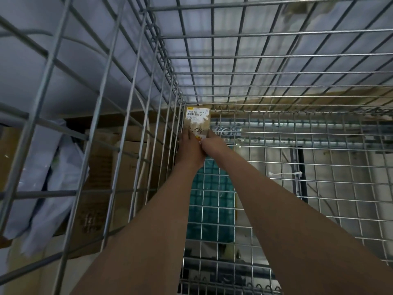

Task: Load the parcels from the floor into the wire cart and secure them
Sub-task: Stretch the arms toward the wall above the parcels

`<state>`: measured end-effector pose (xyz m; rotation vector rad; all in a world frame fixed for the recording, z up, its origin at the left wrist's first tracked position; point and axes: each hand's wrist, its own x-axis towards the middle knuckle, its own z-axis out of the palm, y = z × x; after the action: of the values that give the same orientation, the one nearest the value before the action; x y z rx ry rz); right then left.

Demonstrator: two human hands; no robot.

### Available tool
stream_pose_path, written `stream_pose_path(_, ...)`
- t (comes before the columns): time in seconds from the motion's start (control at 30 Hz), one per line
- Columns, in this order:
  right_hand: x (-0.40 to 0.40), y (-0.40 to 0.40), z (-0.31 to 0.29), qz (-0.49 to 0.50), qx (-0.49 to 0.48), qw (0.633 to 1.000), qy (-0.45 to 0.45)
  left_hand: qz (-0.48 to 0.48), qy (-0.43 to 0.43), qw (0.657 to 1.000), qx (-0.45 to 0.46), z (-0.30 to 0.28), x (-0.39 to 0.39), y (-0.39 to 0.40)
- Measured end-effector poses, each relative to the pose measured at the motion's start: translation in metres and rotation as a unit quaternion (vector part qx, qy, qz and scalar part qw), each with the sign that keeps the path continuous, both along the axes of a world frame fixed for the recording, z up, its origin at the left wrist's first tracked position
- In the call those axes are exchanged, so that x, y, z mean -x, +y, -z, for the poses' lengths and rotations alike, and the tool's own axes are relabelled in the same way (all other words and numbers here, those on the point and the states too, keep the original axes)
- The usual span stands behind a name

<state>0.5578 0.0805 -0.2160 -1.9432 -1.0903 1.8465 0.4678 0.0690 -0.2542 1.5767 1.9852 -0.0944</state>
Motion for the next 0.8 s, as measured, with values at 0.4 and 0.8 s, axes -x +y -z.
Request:
stream_pose_path(0.4, -0.078, 0.005, -0.164, -0.245, -0.147, 0.894, -0.346, 0.059, -0.015, 0.997, 0.045, -0.165, -0.045, 0.024)
stream_pose_path(0.8, -0.114, -0.031, -0.475, -0.271, -0.236, 0.843, -0.4, 0.084, -0.002, 0.996, -0.043, -0.489, -0.08, -0.006)
